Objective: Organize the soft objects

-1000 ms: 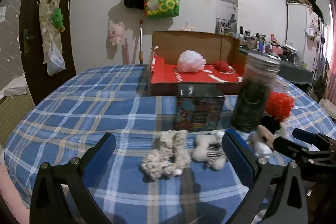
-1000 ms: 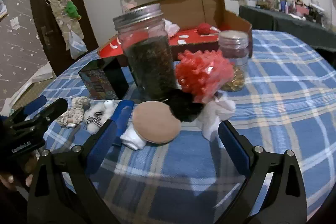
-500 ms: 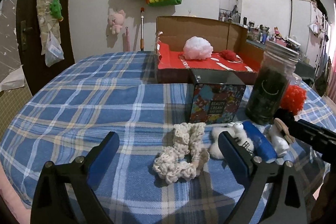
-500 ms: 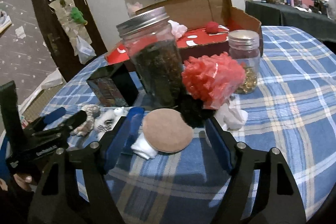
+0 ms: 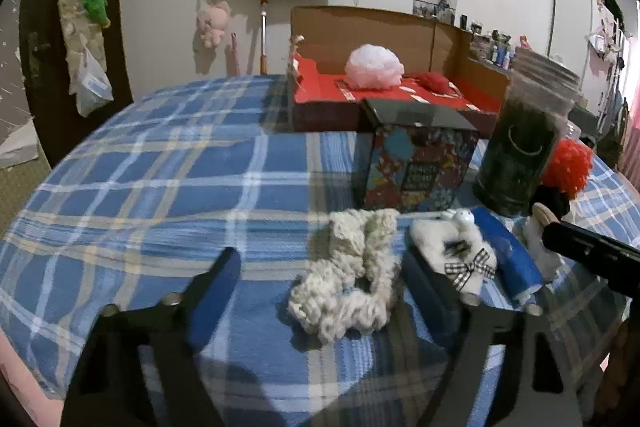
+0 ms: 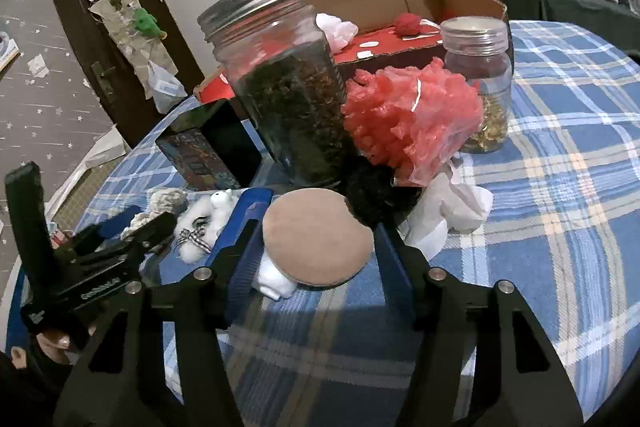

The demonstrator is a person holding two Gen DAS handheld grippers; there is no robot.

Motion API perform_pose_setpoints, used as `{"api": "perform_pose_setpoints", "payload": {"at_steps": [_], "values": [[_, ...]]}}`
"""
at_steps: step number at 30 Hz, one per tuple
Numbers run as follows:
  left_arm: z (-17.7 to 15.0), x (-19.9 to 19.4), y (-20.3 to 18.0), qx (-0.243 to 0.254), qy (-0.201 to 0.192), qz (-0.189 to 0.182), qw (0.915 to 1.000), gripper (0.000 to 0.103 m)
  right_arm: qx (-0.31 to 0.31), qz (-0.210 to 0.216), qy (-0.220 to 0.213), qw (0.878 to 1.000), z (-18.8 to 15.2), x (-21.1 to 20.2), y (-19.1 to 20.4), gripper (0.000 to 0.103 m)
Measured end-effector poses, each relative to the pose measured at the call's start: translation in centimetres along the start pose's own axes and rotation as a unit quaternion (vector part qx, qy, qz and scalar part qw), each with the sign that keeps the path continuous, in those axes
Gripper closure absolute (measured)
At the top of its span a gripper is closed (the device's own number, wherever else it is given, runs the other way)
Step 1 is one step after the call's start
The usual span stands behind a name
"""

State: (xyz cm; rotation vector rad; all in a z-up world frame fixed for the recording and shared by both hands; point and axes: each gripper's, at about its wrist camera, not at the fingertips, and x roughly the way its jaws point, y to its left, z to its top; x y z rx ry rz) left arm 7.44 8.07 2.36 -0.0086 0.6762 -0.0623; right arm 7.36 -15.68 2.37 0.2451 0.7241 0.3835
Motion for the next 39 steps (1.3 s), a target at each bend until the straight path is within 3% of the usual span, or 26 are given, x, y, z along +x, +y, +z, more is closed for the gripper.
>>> {"api": "perform_pose_setpoints", "payload": {"at_steps": [1, 2, 3, 4, 7, 9, 20, 39], "values": [[-0.1, 0.3, 0.0, 0.0, 0.005, -0.01, 0.9999, 0.044, 0.003, 0.006, 0.001, 1.0, 0.0, 0.1, -0.1, 0.053], [-0.2, 0.3, 0.0, -0.002, 0.005, -0.017, 0.9998, 0.049, 0.005, 0.012, 0.004, 1.0, 0.1, 0.1, -0.3, 0.055], [-0.2, 0.2, 0.0, -0.002, 0.002, -0.018, 0.9998, 0.065, 0.007, 0.017, 0.005, 1.0, 0.1, 0.1, -0.4, 0.063], [-0.1, 0.1, 0.0, -0.001, 0.003, -0.022, 0.9998, 0.072, 0.009, 0.02, 0.004, 1.0, 0.1, 0.0, -0.5, 0.074], [0.1, -0.2, 0.0, -0.015, 0.003, -0.036, 0.9992, 0.074, 0.011, 0.034, 0.011, 0.999, 0.0, -0.1, -0.6, 0.084], [0.4, -0.5, -0.2, -0.017, 0.002, -0.043, 0.9989, 0.074, 0.006, 0.032, 0.001, 0.999, -0.1, -0.7, -0.3, 0.086], [1.4, -3.3, -3.4, -0.001, -0.032, -0.078, 0.9964, 0.074, -0.028, 0.018, -0.029, 0.999, 0.0, -3.8, 0.4, 0.086], [1.7, -3.8, -9.2, 0.036, -0.037, -0.129, 0.9903, 0.074, -0.054, -0.006, -0.04, 0.998, 0.3, -6.1, -0.8, 0.086]]}}
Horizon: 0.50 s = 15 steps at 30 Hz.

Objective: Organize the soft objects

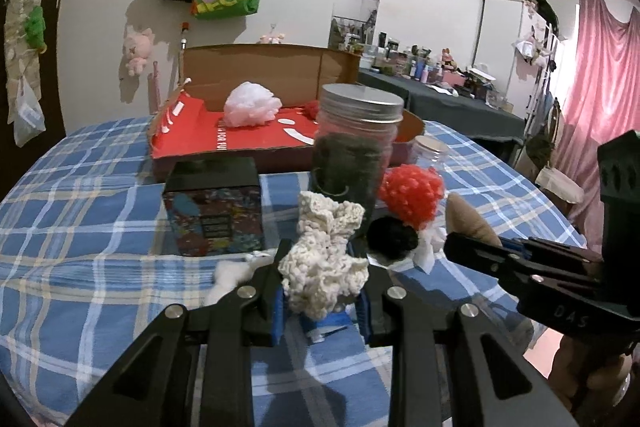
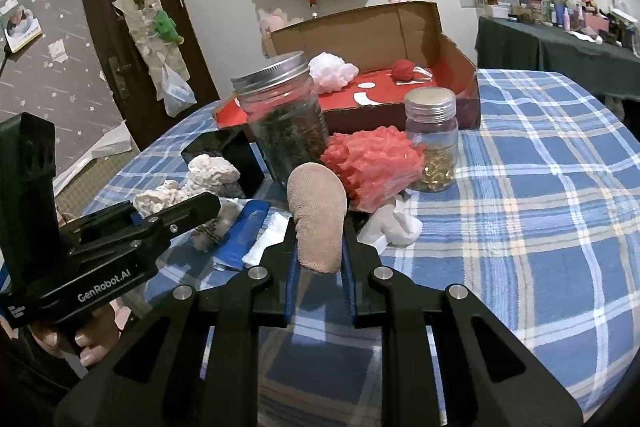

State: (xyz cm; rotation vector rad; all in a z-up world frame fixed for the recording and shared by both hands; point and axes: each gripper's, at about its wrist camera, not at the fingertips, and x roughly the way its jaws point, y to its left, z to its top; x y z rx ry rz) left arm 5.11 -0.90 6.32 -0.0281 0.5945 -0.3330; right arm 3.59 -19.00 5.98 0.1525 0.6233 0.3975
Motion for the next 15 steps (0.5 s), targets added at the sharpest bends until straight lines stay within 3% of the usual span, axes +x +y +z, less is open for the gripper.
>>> {"api": "perform_pose_setpoints", "payload": {"at_steps": [15], "values": [[-0.5, 1.0, 2.0, -0.024, 0.031, 0.009, 0.9992, 0.074, 0.004, -0.017, 0.019, 1.0, -0.2, 0.5, -1.2, 0.086]]}}
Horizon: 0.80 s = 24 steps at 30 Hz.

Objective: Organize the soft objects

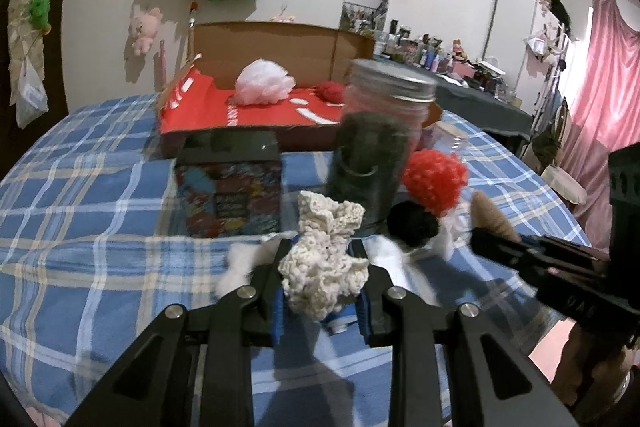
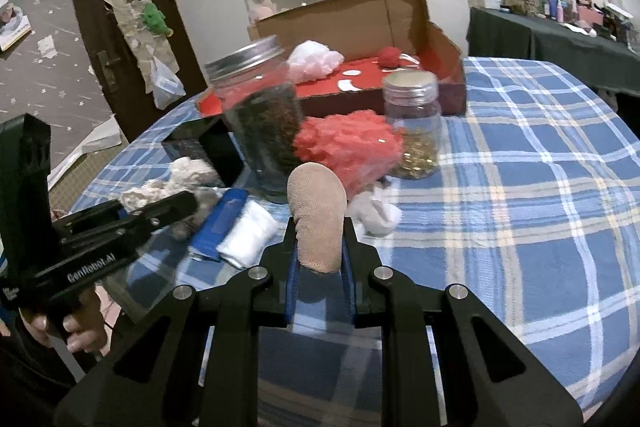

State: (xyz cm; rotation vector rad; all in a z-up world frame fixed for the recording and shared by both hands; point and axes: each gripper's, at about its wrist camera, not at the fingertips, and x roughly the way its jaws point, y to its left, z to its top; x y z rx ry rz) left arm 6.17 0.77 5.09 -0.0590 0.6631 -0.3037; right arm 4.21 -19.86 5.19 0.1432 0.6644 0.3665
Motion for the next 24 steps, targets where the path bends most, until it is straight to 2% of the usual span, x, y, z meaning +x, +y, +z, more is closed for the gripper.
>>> {"api": "perform_pose_setpoints", "payload": {"at_steps": [13, 24], "values": [[-0.1, -1.0, 5.3, -0.02, 0.017, 0.056, 0.9981, 0.074, 0.033, -0.033, 0.018, 0.999, 0.6, -0.7, -4.7, 0.086], [1.9, 1.2, 10.3, -0.02, 0.046, 0.072, 0.9962, 0.074, 0.046, -0.035, 0.063, 0.996, 2.9, 1.2, -8.7, 0.086]]}}
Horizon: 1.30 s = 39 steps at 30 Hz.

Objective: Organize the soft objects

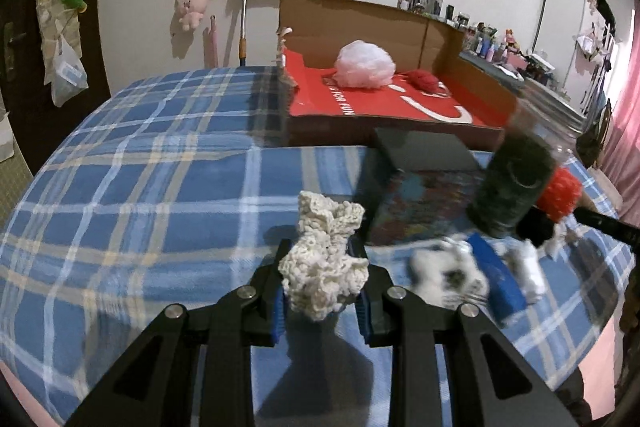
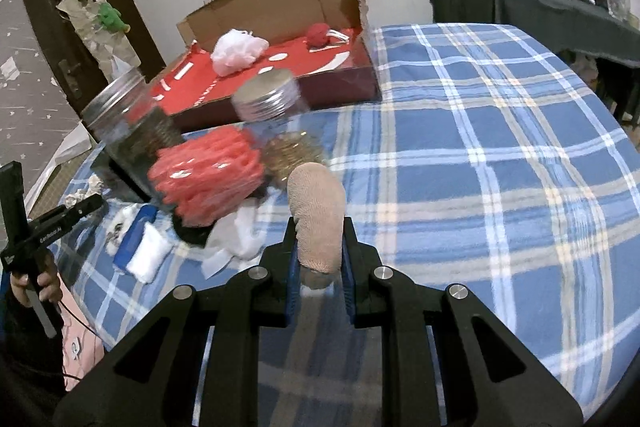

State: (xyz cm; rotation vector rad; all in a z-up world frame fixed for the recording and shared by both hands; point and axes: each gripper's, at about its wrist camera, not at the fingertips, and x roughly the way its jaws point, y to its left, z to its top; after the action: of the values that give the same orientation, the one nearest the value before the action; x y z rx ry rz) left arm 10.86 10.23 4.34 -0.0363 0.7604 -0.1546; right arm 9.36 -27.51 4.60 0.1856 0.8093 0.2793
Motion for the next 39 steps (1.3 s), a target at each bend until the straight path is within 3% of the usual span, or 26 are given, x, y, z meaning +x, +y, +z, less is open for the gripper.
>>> {"api": "perform_pose_setpoints", "payload": {"at_steps": [9, 21, 39], "values": [[2.8, 1.7, 1.6, 0.022, 0.003, -0.038, 0.999, 0.074, -0.008, 0.008, 0.017, 1.0, 3.5, 1.5, -1.9, 0.086], [6.5, 3.3, 2.5, 0.063, 0.01, -0.085, 0.9943, 0.074, -0.067, 0.045, 0.042, 0.996, 8.4, 3.5, -2.2, 0.086], [9.7, 5.0, 2.3, 0.12, 0.025, -0.18, 0.9759, 0.074, -0.099, 0.127, 0.078, 0.984, 11.8, 6.2, -2.7, 0.086]]}}
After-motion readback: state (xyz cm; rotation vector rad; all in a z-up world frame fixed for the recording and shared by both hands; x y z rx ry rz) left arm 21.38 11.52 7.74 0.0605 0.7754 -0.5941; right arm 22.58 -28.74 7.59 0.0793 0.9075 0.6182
